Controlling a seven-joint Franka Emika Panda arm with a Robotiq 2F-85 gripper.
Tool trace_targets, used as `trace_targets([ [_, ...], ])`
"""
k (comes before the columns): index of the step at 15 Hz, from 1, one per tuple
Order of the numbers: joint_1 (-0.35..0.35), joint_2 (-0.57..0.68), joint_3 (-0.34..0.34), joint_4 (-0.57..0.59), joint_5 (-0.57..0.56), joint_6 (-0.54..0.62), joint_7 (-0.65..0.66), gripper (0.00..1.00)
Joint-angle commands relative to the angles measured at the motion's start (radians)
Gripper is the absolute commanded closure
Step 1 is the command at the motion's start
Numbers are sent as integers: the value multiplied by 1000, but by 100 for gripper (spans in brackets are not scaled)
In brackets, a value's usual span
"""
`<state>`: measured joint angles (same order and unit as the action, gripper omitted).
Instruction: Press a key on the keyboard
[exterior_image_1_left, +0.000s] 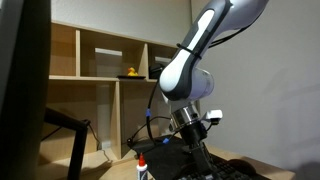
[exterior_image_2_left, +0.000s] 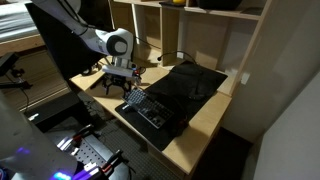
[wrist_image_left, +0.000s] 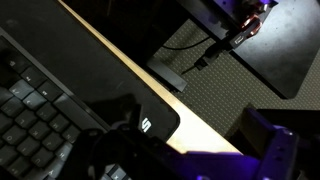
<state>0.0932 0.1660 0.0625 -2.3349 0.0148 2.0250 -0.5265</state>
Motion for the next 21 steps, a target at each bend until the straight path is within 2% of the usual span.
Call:
trace_targets([
  [1,-23,1,17,4,34,-14,30,0],
  [3,-24,4,19,9,63,-37,35,0],
  [4,-27,13,23,24,93,-122,22,0],
  [5,-19,1,19,4,53,-40,30,0],
  [7,-19,1,20,6,75,-91,30,0],
  [9,-17,9,25,16,-22,-88,-86,0],
  [12,-14,7,32,10,-108,-34,-186,0],
  [14,-20,0,40,-4,-103,34,-279,0],
  [15,-26,-1,43,-5,-45,38,-291,0],
  [16,-14,1,35,6,-79,0,-233,0],
  [18,-14,1,38,6,-64,14,-257,0],
  [20,-13,-5,47,-4,-112,69,-350,0],
  [21,-19,-5,53,-7,-75,86,-382,0],
])
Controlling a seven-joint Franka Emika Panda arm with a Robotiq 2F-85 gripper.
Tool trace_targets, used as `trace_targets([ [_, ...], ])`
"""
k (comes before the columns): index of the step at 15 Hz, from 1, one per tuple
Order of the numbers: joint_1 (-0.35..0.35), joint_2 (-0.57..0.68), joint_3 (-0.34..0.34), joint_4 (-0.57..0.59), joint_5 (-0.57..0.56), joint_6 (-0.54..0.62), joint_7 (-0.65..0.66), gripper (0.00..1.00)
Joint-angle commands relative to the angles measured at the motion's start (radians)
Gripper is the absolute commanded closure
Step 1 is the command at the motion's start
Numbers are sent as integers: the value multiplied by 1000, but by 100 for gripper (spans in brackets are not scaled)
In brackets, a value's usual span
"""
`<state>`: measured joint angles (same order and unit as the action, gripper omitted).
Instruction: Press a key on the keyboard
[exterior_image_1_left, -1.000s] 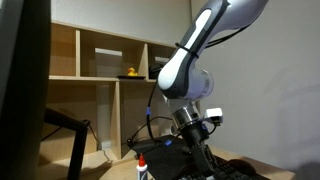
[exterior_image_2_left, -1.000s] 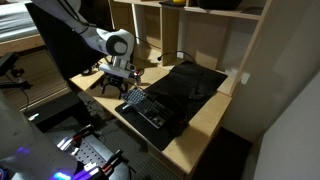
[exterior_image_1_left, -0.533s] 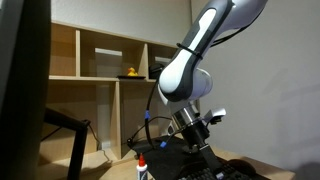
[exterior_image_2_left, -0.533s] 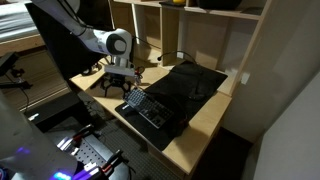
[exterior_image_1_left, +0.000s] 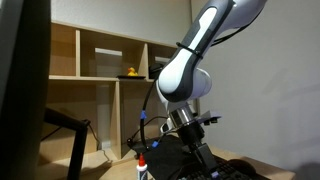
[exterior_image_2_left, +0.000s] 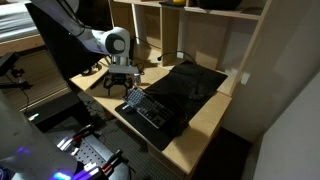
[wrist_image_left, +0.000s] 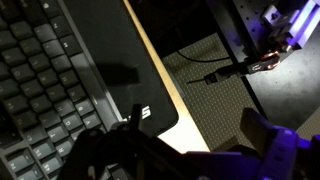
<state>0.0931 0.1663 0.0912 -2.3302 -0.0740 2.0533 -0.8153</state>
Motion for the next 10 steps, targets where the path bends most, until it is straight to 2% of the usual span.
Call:
trace_targets([
  [1,-19,-3,24,-6,29,46,-104,0],
  [3,-21,0,30,-1,78,19,-130,0],
  [4,-11,1,22,2,38,24,-85,0],
  [10,-11,1,23,2,61,23,-102,0],
])
